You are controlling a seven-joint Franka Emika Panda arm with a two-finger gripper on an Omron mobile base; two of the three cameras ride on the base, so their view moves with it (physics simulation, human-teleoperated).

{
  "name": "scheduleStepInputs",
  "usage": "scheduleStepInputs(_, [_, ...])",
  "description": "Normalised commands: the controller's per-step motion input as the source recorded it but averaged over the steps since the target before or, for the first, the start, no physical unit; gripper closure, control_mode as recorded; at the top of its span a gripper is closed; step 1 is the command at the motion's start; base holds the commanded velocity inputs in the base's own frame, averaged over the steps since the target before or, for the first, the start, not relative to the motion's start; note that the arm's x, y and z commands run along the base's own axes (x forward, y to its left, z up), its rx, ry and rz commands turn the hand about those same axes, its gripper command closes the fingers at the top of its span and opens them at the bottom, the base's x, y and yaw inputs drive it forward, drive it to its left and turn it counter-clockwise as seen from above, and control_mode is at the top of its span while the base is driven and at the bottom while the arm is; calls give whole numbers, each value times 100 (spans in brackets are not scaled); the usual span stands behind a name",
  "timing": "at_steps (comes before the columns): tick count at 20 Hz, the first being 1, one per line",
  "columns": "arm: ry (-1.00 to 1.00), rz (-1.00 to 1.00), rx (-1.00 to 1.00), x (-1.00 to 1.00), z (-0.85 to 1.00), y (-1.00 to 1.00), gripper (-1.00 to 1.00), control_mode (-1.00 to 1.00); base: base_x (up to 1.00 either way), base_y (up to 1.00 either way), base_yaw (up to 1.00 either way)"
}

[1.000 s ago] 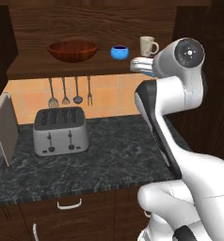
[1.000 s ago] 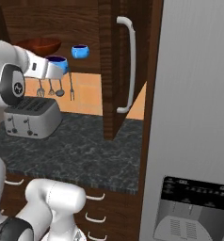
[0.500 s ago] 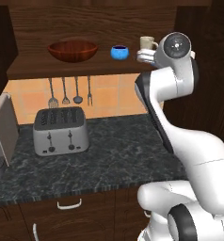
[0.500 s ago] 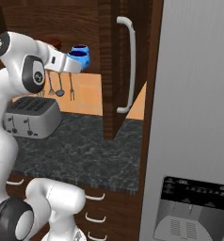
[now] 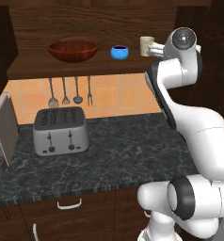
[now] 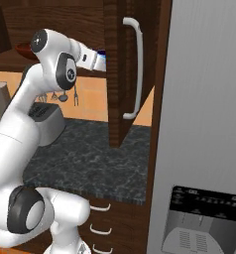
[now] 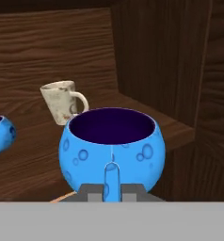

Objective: Gather all objects into one cabinet and sort the glasses and bowls to opposite sides.

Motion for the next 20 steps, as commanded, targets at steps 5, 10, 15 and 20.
scheduleStepInputs(5, [8, -7, 0, 36, -3, -18, 100, -100, 0, 0, 0])
scheduleStepInputs(10, [5, -1, 0, 49, -1, -8, 100, -100, 0, 0, 0])
scheduleStepInputs(15, [11, 0, 0, 37, -21, -15, 100, -100, 0, 0, 0])
scheduleStepInputs(20, [8, 0, 0, 51, -7, -18, 100, -100, 0, 0, 0])
